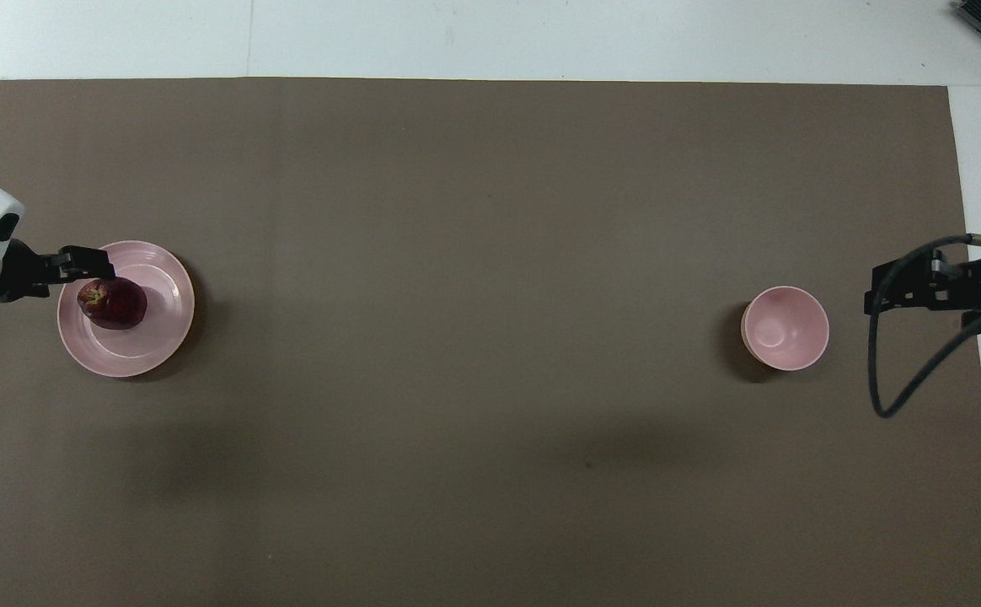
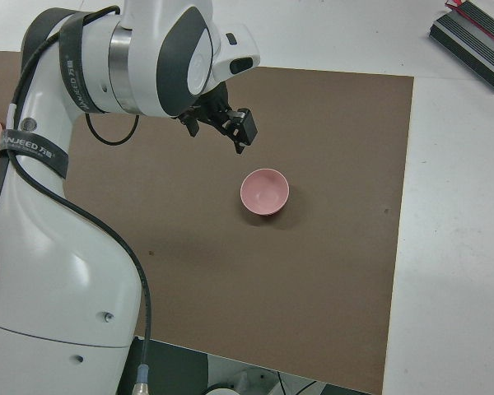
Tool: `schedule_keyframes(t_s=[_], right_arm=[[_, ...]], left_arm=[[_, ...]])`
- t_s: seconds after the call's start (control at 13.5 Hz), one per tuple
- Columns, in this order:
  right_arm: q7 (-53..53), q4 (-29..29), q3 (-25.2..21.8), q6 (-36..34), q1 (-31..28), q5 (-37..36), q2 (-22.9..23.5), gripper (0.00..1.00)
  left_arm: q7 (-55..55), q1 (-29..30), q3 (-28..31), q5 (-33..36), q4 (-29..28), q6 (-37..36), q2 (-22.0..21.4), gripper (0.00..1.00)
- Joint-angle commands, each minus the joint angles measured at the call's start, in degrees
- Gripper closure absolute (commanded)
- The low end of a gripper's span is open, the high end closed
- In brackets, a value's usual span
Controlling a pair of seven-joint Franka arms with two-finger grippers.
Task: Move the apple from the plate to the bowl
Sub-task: 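Grasp the apple with the left gripper while the right gripper rises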
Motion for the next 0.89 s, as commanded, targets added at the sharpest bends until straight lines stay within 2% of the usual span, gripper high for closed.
schedule_keyframes(t_s=[0.0, 0.45, 0.82], right_arm=[[5.16, -2.55, 0.18, 1.6, 0.77, 1.31, -1.81, 0.0], [19.83, -3.87, 0.18, 1.77, 3.04, 6.49, -1.03, 0.0], [29.16, -6.06, 0.18, 6.34, 5.95, 13.61, 2.14, 0.0]], left_arm=[[-0.36, 0.83, -0.63, -0.65, -2.69, 2.29, -1.25, 0.0], [-0.27, 0.74, -0.63, -0.56, -4.28, 4.76, -0.19, 0.0], [-1.06, 0.04, -0.63, -0.56, -4.72, 5.45, 0.77, 0.0]])
